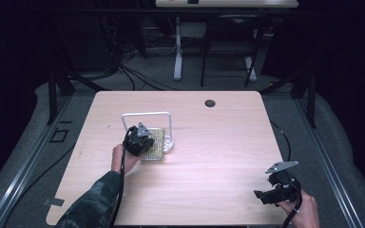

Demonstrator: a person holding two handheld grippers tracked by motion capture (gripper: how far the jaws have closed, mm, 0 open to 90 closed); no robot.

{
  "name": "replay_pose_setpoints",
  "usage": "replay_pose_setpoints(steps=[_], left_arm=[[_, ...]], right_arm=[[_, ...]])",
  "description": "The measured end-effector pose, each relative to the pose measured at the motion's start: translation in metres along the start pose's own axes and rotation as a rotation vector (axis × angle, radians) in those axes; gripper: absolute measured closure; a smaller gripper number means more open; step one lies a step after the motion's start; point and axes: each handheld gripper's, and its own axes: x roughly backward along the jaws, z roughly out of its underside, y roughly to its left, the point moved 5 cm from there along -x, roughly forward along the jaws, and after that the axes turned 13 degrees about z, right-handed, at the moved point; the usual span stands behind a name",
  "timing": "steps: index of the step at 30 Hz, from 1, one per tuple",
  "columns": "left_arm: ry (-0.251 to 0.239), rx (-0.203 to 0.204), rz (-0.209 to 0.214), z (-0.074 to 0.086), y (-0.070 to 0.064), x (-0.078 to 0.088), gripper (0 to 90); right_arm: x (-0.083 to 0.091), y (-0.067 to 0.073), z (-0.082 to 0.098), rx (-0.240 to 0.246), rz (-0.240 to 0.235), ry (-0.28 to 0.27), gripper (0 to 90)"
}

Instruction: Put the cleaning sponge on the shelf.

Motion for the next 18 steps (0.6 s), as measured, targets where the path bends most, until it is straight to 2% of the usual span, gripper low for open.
replay_pose_setpoints(steps=[3, 5, 6, 7, 9, 12, 15, 18], left_arm=[[-0.006, 0.003, 0.001, -0.002, -0.001, 0.001, 78.3], [-0.002, 0.013, 0.010, -0.003, -0.001, 0.002, 69.2], [-0.006, 0.025, 0.016, -0.004, -0.002, 0.002, 69.2], [-0.006, 0.035, 0.018, -0.006, -0.002, 0.003, 61.4], [-0.010, 0.042, 0.013, -0.007, -0.002, 0.004, 53.2], [-0.015, 0.050, 0.033, -0.009, -0.006, 0.009, 42.7], [-0.017, 0.049, 0.044, -0.011, -0.010, 0.013, 38.4], [-0.021, 0.027, 0.049, -0.013, -0.018, 0.019, 33.7]], right_arm=[[0.000, -0.001, 0.000, -0.001, 0.001, -0.003, 14.3], [0.000, 0.000, 0.000, -0.004, -0.003, -0.002, 14.3], [0.000, 0.000, 0.000, -0.004, -0.003, -0.002, 14.3], [0.000, -0.001, 0.000, -0.001, 0.000, -0.005, 14.3], [0.000, -0.001, 0.000, -0.001, 0.001, 0.002, 14.3], [0.000, 0.000, 0.000, 0.001, -0.003, 0.001, 14.3], [0.000, 0.000, 0.000, -0.006, -0.006, -0.006, 14.3], [0.000, -0.001, 0.001, -0.001, -0.001, 0.004, 14.3]])
